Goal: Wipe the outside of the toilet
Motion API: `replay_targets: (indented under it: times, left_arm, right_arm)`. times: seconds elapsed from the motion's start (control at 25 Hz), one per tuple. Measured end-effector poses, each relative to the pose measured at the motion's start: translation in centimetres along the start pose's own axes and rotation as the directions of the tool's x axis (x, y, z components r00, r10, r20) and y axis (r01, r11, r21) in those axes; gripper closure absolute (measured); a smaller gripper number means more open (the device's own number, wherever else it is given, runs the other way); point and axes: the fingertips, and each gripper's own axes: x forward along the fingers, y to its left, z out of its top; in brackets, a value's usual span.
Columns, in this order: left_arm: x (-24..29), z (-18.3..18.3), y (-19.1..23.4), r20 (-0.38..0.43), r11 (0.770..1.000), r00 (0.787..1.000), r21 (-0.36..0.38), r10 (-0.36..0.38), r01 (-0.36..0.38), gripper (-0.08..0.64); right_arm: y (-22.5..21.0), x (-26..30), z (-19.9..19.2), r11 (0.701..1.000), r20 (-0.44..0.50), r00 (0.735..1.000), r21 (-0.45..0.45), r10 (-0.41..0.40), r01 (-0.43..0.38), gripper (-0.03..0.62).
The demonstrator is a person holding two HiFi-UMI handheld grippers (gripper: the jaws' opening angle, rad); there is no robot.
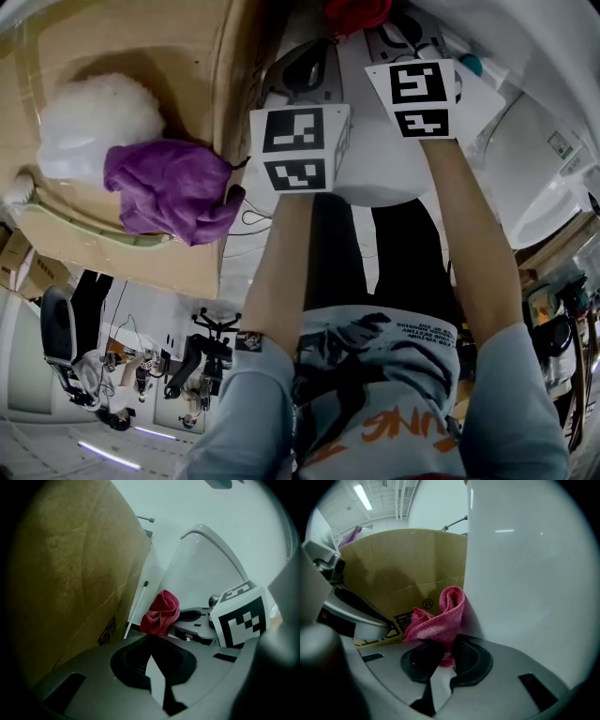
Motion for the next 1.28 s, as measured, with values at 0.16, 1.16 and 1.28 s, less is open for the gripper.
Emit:
replay_targets:
  times: [0.16,1.16,1.28]
  left_arm:
    - [0.2,-0.4,0.0,-0.017,1.000,1.000,0.002,-0.002,0.002,0.536]
    - [1.8,-1.3,-5.9,-0.065,0.995,0.997,0.084,-0.048,0.053,0.537]
    - [1.9,-1.4,-6.5,-0.068,0.994,0.996,0.092,-0.053,0.059,0.536]
  right_arm:
    - [-0.6,0.4,-0.6,0.999,-0.014,1.000,0.042,-0.006,0.006,0.528]
    - [-4.4,-2.6,-5.1,0.996,-0.060,0.995,0.035,-0.084,0.087,0.531]
    - [-4.8,-3.1,-5.8,0.995,-0.066,0.994,0.036,-0.091,0.094,0.531]
